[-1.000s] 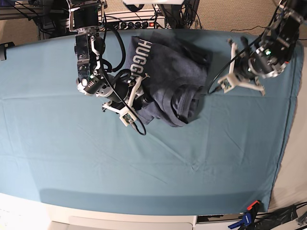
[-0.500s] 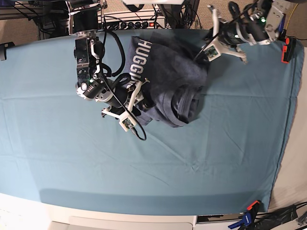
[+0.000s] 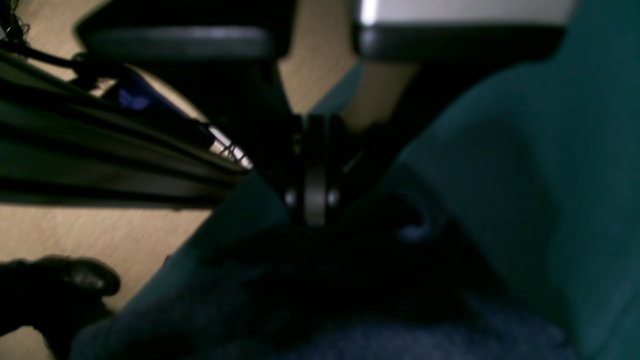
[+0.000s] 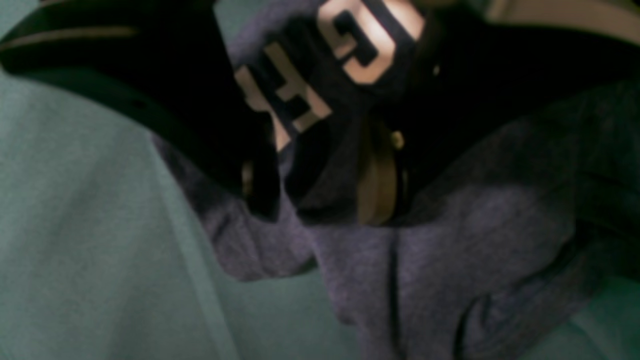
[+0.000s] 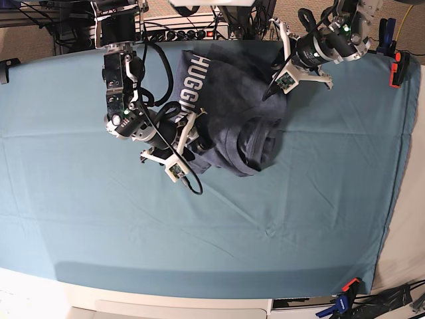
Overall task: Fold the T-shirt properly
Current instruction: 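Rotate the bundle with both grippers so the lettering runs along the collar side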
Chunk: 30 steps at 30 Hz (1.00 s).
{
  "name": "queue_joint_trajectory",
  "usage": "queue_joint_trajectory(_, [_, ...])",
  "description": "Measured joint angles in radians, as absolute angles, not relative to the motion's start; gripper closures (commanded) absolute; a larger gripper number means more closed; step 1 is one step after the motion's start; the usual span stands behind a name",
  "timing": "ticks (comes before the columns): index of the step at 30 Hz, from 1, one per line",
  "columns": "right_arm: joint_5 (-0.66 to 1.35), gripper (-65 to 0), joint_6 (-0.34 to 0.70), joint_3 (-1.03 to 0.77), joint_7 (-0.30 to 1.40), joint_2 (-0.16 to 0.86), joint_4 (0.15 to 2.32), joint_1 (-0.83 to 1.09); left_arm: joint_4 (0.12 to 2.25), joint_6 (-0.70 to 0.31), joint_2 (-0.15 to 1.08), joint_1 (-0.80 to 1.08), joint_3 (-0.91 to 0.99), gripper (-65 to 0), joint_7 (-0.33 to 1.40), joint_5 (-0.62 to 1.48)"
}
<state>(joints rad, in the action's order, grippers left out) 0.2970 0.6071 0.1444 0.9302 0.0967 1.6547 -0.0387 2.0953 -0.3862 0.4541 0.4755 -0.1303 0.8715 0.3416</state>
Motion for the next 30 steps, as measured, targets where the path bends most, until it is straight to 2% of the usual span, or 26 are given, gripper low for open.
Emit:
queue_joint_trajectory(13, [0.297,-26.0,0.607,0.144,0.945,0.097,1.655,-0.039,1.893,-0.394,0.324,0.317,-0.13,0.0,0.839,0.36])
queue_joint_trajectory(17, [0.297,-26.0,0.607,0.145,0.977,0.103,1.655,-0.038,1.878,-0.396,0.324,0.258,-0.132,0.0,0.859,0.34])
queue_joint_trajectory(23, [0.317,-26.0,0.607,0.145,0.965,0.171,1.655,-0.008,1.876,-0.392,0.327,0.153,-0.13,0.0,0.862,0.302])
queue_joint_trajectory(30, [0.425,-26.0,0.596,0.139,0.94,0.207,1.663,0.062,1.876,-0.393,0.326,0.03,-0.131,0.0,0.837,0.303])
